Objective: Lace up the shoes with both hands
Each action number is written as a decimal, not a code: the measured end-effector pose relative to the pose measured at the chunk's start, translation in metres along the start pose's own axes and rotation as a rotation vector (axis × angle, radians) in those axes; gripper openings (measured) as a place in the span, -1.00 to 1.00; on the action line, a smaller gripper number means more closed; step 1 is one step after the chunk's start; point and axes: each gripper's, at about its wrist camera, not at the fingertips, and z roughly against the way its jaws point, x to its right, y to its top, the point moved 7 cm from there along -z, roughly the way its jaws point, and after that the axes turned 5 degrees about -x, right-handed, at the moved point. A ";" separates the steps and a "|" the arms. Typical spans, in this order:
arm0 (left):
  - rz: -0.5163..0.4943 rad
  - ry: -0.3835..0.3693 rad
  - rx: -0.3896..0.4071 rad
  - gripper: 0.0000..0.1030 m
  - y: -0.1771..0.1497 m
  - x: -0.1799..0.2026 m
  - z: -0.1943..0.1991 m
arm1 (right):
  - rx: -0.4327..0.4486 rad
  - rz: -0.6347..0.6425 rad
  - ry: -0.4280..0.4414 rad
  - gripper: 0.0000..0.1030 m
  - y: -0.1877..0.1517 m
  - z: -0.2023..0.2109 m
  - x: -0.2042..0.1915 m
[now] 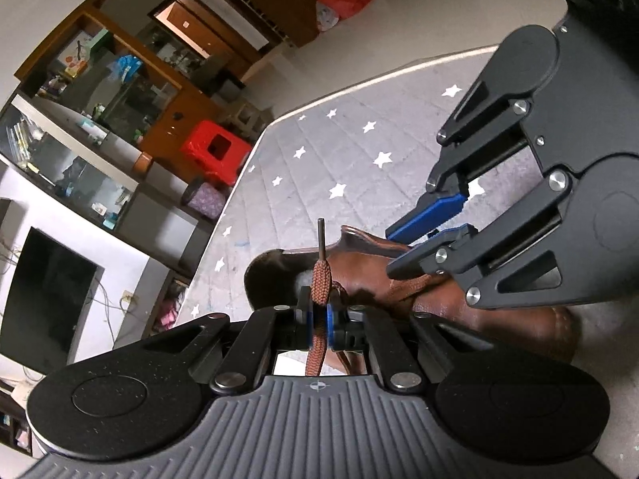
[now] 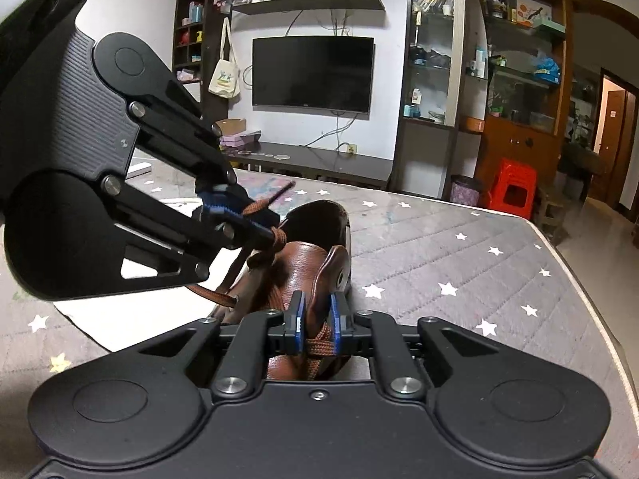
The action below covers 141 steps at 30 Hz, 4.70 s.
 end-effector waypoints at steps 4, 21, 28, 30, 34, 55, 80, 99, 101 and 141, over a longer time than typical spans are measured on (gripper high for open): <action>0.014 0.008 -0.001 -0.87 -0.004 -0.001 0.001 | 0.027 -0.024 0.062 -0.70 0.006 0.012 0.000; 0.034 0.002 0.026 -0.87 -0.013 0.002 0.012 | 0.079 -0.144 0.269 -0.71 0.039 0.035 0.002; 0.048 0.007 0.042 -0.85 -0.012 0.004 0.017 | 0.080 -0.182 0.298 -0.95 0.040 0.037 0.005; 0.062 0.007 0.051 -0.84 -0.012 0.002 0.021 | 0.084 -0.204 0.305 -0.95 0.041 0.037 0.006; 0.095 0.005 0.078 -0.75 -0.010 -0.001 0.029 | 0.071 -0.269 0.332 -0.95 0.041 0.038 0.015; 0.101 -0.011 0.149 -0.96 0.000 0.008 0.042 | 0.020 -0.477 0.443 -0.95 0.039 0.030 0.039; 0.065 0.045 0.088 -0.96 0.003 0.000 0.017 | -0.007 -0.025 0.013 -0.55 0.018 -0.004 -0.004; -0.144 -0.011 0.022 -0.96 0.002 0.019 -0.008 | -0.021 -0.014 -0.107 -0.50 0.014 -0.001 0.021; -0.184 -0.015 0.008 -0.96 0.002 0.019 -0.009 | -0.024 -0.004 -0.104 -0.53 0.014 -0.002 0.018; -0.505 -0.115 0.030 -0.96 0.008 0.021 -0.058 | -0.017 -0.020 -0.058 -0.75 0.010 -0.001 0.020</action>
